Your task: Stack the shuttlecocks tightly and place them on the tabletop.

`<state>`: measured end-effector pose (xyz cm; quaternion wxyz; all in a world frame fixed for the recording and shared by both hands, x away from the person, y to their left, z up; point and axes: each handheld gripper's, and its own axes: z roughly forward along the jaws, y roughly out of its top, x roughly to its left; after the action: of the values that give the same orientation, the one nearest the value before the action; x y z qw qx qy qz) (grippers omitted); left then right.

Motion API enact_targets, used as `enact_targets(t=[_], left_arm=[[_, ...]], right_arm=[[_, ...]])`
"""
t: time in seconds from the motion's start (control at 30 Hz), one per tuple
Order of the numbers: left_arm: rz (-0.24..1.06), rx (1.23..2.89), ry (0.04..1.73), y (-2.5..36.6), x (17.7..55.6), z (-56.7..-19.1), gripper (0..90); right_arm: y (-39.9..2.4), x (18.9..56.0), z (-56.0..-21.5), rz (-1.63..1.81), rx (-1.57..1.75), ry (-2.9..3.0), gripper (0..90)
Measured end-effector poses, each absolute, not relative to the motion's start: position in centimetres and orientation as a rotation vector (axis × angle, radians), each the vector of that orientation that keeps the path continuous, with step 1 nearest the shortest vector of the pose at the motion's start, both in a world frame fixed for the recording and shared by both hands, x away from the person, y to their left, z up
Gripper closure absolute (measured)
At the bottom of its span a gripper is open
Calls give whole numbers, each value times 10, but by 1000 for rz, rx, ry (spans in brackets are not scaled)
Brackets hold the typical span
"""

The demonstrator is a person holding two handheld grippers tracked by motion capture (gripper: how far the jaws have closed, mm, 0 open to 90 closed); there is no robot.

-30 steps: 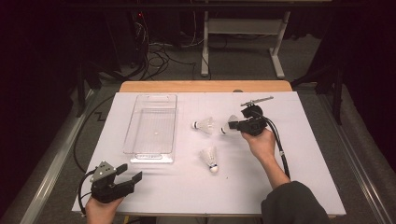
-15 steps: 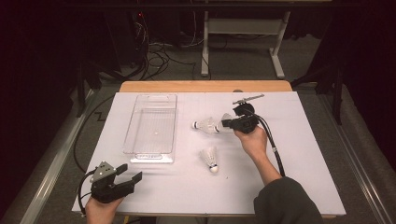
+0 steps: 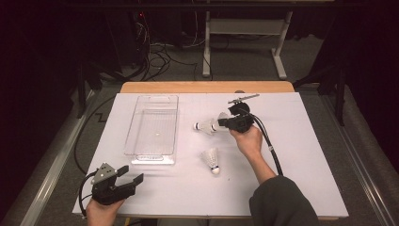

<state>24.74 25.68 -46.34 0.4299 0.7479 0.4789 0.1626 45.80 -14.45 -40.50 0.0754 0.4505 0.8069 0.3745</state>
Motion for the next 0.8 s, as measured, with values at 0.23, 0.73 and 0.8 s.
enact_targets(t=[0.23,0.73,0.8], left_arm=[[406,1867,1193,257,247,-463,316],[409,1872,1191,256,247,-463,319],[408,1875,1189,256,247,-463,320]], right_arm=[[-139,461,-411,1119,1354,2414,900],[-141,461,-417,1072,1367,2436,900],[-144,461,-419,1062,1372,2437,900]])
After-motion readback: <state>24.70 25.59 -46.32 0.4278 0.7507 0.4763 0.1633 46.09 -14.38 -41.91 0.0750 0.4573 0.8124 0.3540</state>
